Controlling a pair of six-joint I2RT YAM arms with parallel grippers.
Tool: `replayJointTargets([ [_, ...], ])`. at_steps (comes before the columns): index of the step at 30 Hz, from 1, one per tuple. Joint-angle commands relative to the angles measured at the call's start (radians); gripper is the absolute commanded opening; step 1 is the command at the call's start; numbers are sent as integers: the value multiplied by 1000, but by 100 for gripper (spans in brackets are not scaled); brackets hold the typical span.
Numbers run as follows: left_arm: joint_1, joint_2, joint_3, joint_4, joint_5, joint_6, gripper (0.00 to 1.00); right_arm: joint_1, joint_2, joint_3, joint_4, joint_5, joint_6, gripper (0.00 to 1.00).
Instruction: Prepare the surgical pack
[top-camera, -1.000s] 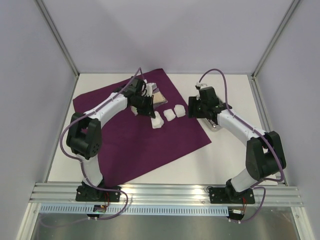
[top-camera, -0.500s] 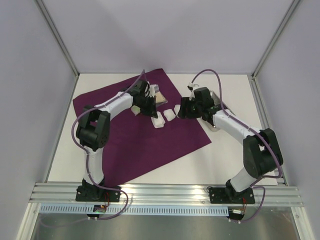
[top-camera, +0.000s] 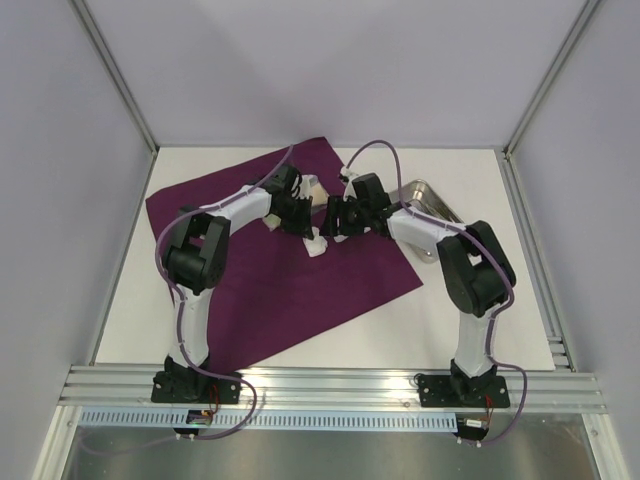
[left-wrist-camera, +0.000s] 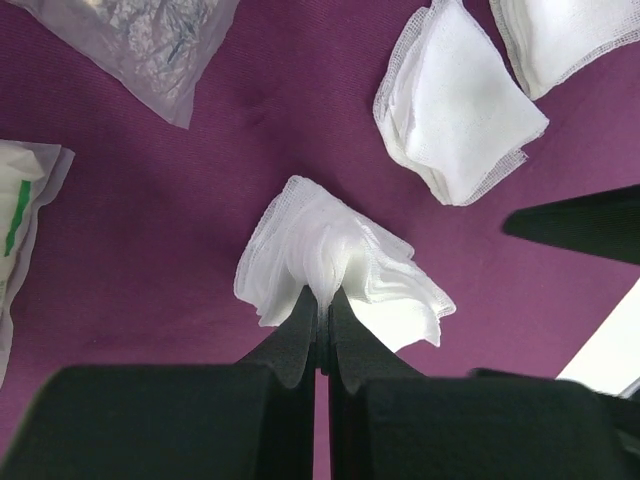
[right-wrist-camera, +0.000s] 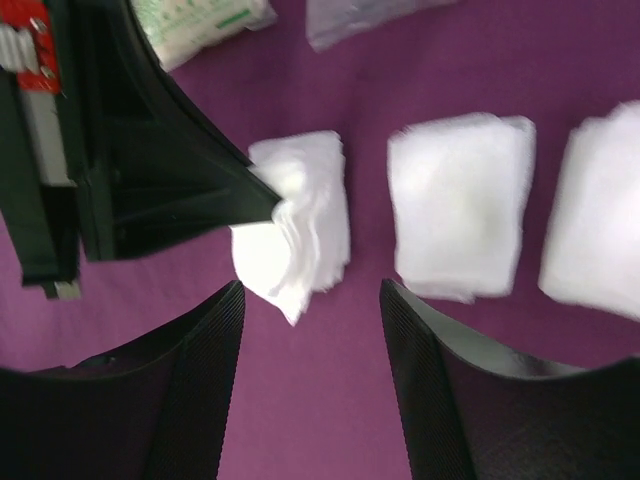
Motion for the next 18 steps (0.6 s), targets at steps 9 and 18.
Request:
replayJointTargets([
  [9,11,-1,17,28,-5,6,0,19,194,166,-12,-74,67,56],
  [18,14,-1,6,34,-4,0,0,22,215,127,-3,-144,107,42],
])
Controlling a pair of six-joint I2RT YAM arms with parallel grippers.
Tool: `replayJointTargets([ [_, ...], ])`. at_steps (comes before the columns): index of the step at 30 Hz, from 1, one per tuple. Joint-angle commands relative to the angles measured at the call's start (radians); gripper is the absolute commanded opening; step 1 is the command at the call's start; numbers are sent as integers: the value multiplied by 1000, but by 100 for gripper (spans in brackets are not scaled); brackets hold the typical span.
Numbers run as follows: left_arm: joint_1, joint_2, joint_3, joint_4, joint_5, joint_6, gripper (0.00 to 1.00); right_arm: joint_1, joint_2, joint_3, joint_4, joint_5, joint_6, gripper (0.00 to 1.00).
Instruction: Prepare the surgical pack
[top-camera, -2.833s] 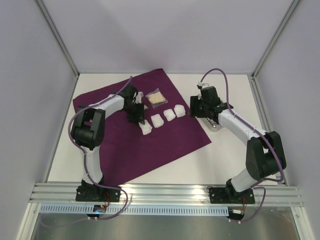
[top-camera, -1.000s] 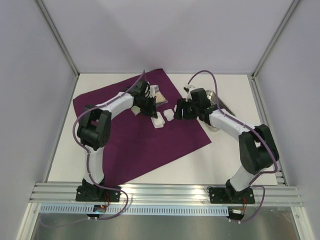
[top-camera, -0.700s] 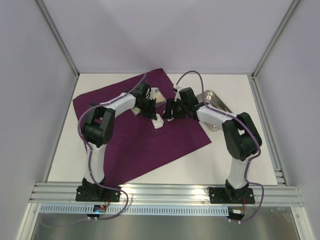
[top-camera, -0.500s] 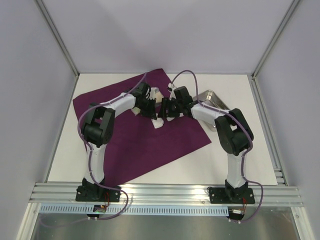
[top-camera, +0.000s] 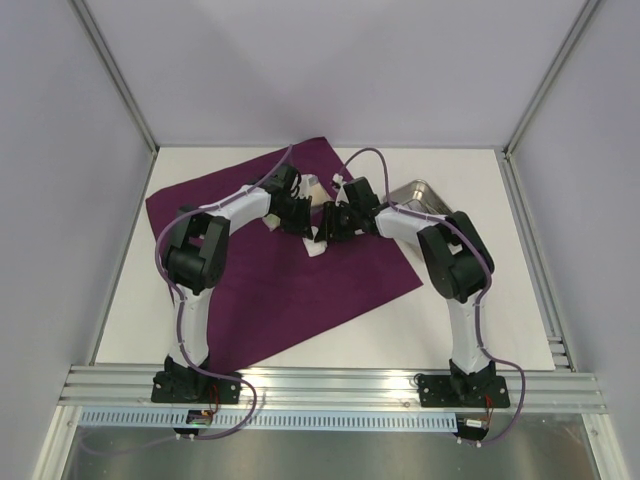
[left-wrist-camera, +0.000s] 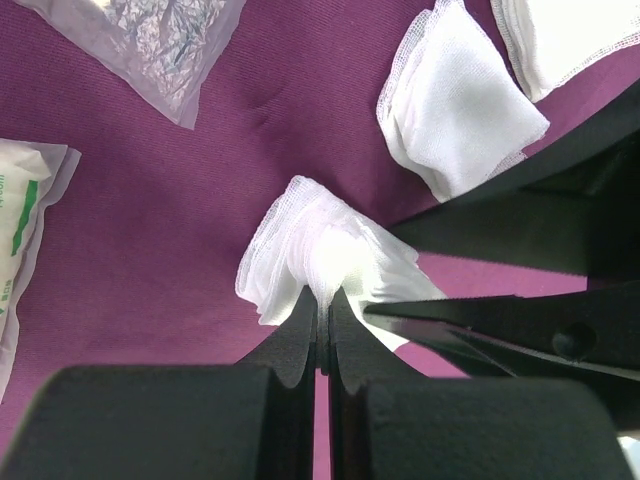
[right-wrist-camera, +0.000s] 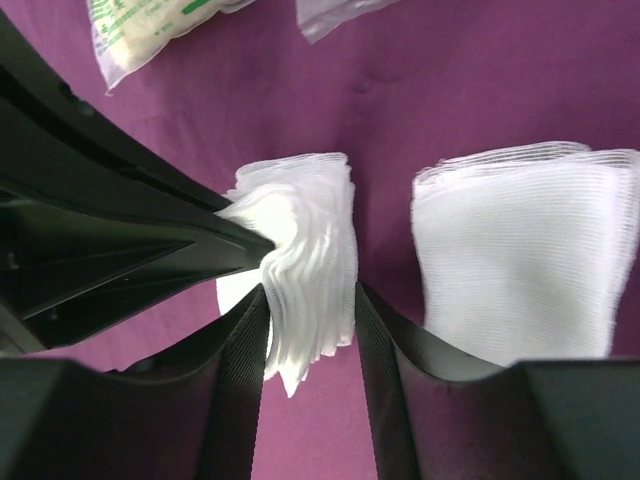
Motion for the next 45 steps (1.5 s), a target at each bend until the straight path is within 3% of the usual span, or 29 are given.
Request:
replayJointTargets([
  [1,11,0,4,37,-8,1,0,7,29,-3,19,-69,45,41],
  [5,13,3,1,37,-12,1,0,5,46,-5,45,-84,75,40],
  [13,25,-6,-4,11,-46,4,2,-5,46,7,66,-81,87,10],
  [14,25,-8,-2,8,-51,17,7,-5,48,9,69,-84,87,6],
  [15,25,-12,-1,2,-51,22,24,-5,48,9,71,-90,87,1],
  [18,25,-34,4,-37,-69,31,54,-5,33,6,83,-95,87,0],
  [19,26,-43,7,-44,-78,37,56,-5,28,0,86,-95,85,0],
  [33,97,-350,-44,-169,-178,146,59,-5,-60,27,80,-130,62,0],
  [45,112,-479,-96,-207,-175,180,60,-74,-191,138,-119,-210,-109,0],
])
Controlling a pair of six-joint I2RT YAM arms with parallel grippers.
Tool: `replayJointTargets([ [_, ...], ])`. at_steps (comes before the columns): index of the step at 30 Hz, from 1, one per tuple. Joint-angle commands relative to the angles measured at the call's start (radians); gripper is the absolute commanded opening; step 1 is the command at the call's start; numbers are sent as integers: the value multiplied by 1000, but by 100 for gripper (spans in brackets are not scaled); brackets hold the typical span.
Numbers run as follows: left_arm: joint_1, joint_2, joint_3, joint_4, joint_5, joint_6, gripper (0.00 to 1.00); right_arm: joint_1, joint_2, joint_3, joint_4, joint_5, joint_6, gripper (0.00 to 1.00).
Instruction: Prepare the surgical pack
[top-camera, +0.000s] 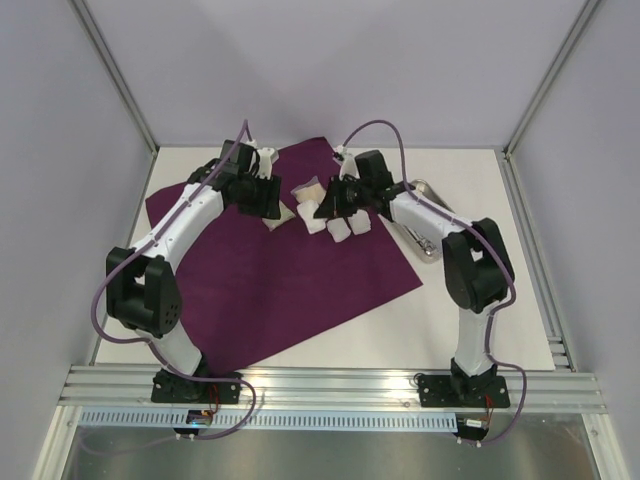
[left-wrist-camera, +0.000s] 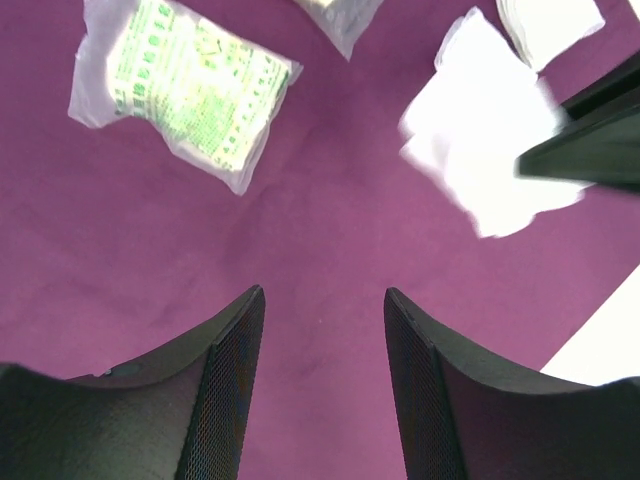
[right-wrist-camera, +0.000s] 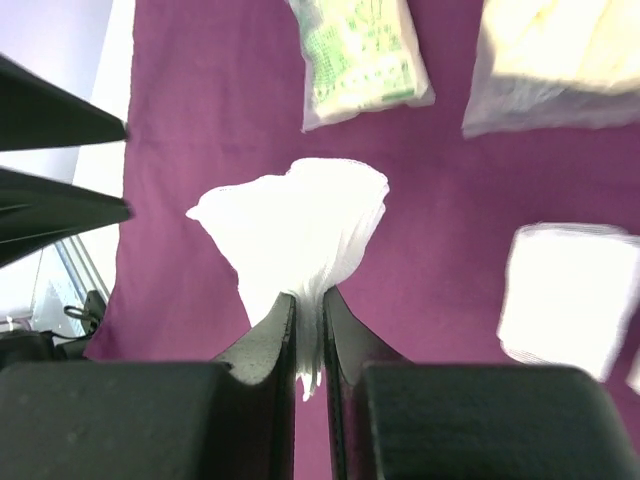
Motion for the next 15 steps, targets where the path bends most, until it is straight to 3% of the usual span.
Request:
replayJointTargets([
  [1,2,-41,1,-23,-1,24,60,-55,-75,58,-87,-51,-84,0],
  [10,2,-67,-7,-48,-2,52,60,-390,-127,107,-370,-84,-403,0],
  [15,1,-56,4,-49,-13,60,60,-469,-59,162,-472,-46,-552,0],
])
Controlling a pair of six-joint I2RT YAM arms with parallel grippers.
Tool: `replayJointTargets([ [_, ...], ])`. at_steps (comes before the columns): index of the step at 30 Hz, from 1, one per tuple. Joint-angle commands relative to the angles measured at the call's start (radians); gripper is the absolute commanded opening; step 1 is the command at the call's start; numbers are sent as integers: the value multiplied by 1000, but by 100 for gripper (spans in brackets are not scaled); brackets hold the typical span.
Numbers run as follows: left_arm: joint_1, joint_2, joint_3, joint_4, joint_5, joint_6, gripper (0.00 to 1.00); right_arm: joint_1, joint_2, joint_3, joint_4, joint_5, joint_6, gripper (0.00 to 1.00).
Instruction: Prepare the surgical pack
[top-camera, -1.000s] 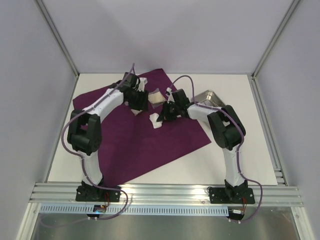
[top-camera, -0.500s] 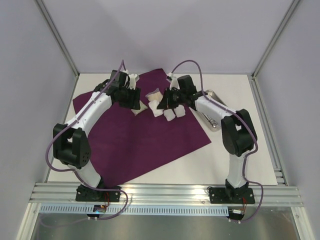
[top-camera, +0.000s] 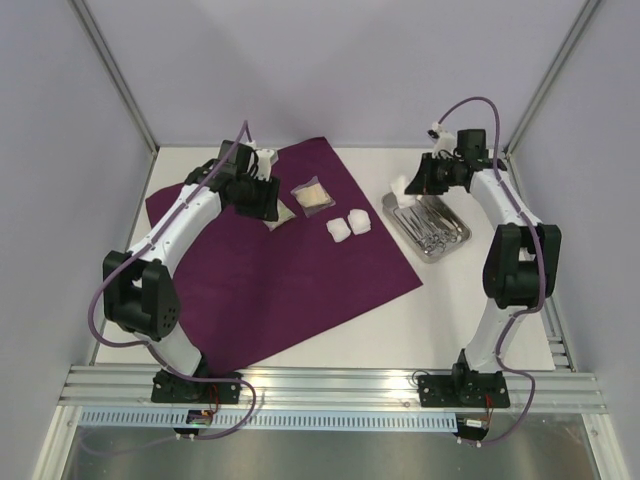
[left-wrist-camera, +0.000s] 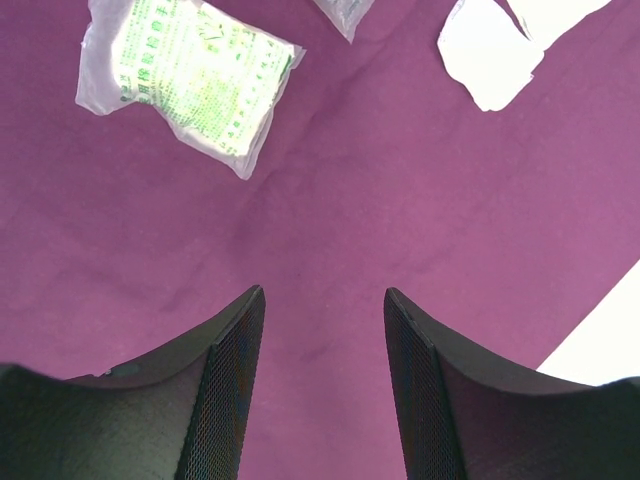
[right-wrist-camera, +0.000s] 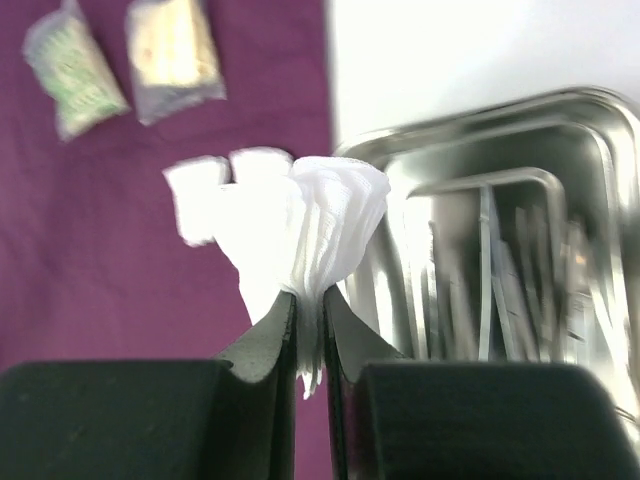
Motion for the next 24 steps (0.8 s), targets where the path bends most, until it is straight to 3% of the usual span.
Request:
replayJointTargets([
  [1,2,-23,16,-11,-12,29,60,-4,43,78,-133,8,-190,1],
  [10,2,24,33,-28,-14,25,60,-55,205,179,-147,-8,-219,0],
  [24,2,56,44,-24,-3,15,60,-78,304,146,-65,-98,-176,0],
])
